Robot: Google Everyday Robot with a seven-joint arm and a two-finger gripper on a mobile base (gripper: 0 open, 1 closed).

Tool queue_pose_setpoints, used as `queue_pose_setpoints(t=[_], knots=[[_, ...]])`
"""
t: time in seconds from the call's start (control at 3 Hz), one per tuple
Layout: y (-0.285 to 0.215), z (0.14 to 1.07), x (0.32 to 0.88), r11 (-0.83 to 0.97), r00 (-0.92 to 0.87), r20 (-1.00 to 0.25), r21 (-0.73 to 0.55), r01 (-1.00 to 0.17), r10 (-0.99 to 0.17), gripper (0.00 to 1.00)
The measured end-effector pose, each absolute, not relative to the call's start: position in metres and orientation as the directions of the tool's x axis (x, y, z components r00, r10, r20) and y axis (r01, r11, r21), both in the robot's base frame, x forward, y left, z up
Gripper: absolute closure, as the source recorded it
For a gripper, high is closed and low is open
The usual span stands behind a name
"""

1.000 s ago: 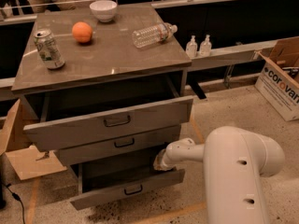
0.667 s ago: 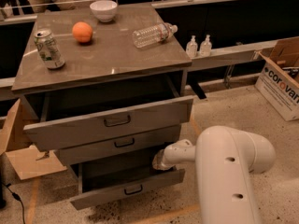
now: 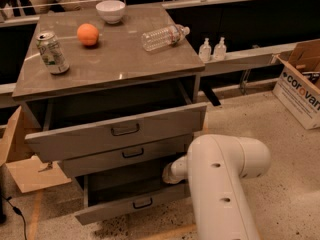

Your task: Open bottom drawer

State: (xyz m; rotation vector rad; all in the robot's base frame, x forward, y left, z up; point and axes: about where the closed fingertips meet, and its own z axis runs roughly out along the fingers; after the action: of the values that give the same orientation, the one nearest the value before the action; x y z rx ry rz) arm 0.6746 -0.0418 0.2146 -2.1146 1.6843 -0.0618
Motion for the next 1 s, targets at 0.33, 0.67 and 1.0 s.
queue_pose_setpoints(t=[0.33, 0.67, 1.0], knots=[[-0.037, 0.192, 0.674, -0.186, 0.268, -0.211, -0.341, -0.922, -0.94, 1.0], [-0.035, 0.171, 0.67, -0.195, 0.262, -0.197, -0.304, -0.933, -0.945, 1.0], [-0.041, 0.157, 0.653, -0.195, 0.238, -0.199, -0.214, -0.957, -0.951, 1.0]])
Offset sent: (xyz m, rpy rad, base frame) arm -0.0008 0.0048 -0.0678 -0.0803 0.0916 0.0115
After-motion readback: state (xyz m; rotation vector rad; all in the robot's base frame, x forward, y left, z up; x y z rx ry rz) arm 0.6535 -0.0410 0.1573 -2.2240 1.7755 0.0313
